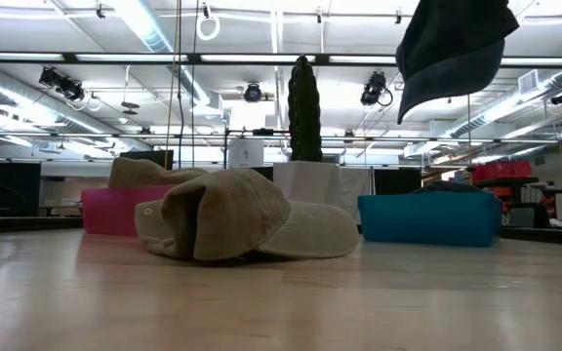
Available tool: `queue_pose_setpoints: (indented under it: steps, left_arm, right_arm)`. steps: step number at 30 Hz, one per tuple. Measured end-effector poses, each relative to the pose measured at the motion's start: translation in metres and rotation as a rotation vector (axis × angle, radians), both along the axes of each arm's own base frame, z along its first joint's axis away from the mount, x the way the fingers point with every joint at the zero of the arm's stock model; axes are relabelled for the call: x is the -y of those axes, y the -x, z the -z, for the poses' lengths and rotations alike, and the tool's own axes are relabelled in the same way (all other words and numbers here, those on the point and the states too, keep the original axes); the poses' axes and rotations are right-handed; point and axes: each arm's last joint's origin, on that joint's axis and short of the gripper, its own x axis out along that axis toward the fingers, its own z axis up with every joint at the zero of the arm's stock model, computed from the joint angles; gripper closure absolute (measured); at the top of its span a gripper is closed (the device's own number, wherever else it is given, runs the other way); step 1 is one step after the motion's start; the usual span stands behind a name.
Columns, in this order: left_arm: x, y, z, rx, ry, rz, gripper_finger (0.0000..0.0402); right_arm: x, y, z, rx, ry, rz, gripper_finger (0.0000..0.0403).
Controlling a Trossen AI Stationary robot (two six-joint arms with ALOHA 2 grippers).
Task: Pick & Place hat
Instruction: Put the blue cap into the blue bin
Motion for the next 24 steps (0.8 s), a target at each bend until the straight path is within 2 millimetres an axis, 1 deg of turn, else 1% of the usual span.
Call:
queue_pose_setpoints:
  steps: [8, 15, 19, 24]
  left_arm:
    - [0.000, 0.001, 0.002, -0.020, -0.002, -0.001, 0.0170]
    - [0.000, 0.001, 0.002, -0.020, -0.003, 0.000, 0.0170]
    - [0.000, 0.001, 0.002, -0.021, -0.006, 0.001, 0.0170]
    - [0.000, 0.001, 0.002, -0.020, -0.015, 0.003, 0.0170]
  right_arm:
    - [0.005, 0.007, 0.003, -0.028, 0.015, 0.038, 0.0403]
    - [0.010, 0.012, 0.004, -0.011, 0.015, 0.056, 0.0403]
    - [0.015, 0.013, 0.012, -0.025, -0.005, 0.080, 0.0403]
    - [0.024, 0.013, 0.032, -0.039, -0.074, 0.083, 0.0403]
